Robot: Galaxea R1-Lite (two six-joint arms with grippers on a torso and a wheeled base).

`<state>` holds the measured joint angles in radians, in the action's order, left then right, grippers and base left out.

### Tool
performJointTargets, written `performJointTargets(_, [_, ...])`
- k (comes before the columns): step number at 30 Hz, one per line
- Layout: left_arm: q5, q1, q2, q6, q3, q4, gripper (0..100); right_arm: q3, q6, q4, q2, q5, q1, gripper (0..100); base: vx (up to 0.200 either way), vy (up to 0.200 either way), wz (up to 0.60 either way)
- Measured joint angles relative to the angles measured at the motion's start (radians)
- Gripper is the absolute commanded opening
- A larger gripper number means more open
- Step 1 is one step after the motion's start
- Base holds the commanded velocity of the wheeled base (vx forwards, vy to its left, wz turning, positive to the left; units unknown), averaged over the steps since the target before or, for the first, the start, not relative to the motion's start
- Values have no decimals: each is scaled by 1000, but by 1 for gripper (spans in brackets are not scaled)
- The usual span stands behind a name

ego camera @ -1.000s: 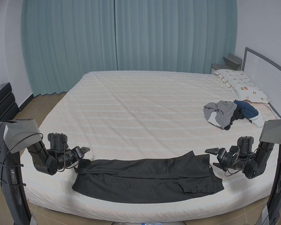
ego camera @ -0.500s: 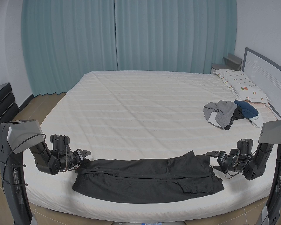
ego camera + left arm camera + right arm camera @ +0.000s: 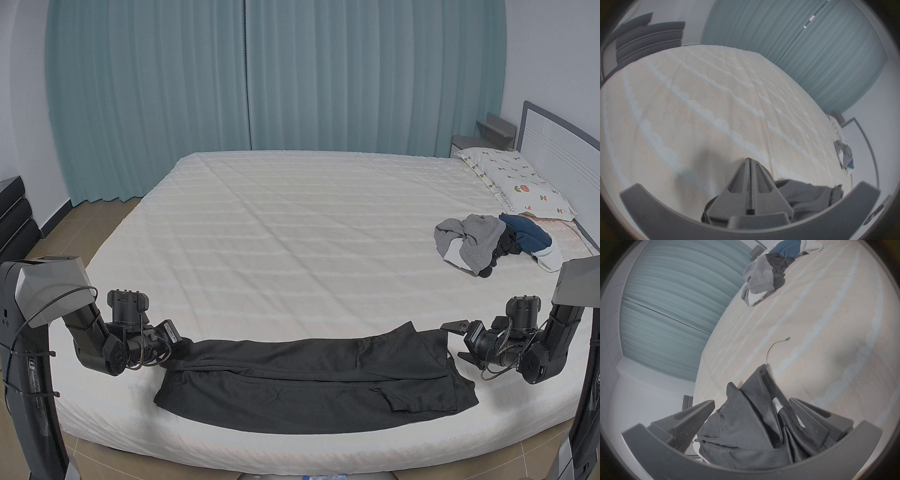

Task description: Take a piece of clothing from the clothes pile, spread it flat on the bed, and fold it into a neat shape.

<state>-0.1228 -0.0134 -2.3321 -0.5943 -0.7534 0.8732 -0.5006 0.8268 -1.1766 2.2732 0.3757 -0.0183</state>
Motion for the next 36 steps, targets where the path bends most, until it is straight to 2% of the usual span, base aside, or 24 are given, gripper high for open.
performJointTargets(4, [7, 6, 19, -111, -3, 2, 0, -14, 0, -6, 2, -40, 3, 100, 0, 0, 0])
performJointTargets(7, [12, 16, 42, -150, -4, 8, 0, -26, 0, -12, 6, -58, 7, 100, 0, 0, 0])
performJointTargets(17, [14, 71, 69, -157, -8, 10, 0, -80, -2, 1, 29, -63, 25, 100, 0, 0, 0])
performJointTargets(31, [13, 74, 49, -150, -13, 13, 0, -140, -6, 5, 82, -64, 66, 100, 0, 0, 0])
performJointTargets(32, [12, 74, 46, -149, -14, 13, 0, -146, -6, 6, 88, -65, 67, 0, 0, 0, 0])
performJointTargets(36, [12, 74, 40, -148, -15, 13, 0, -161, -10, 4, 105, -66, 70, 0, 0, 0, 0])
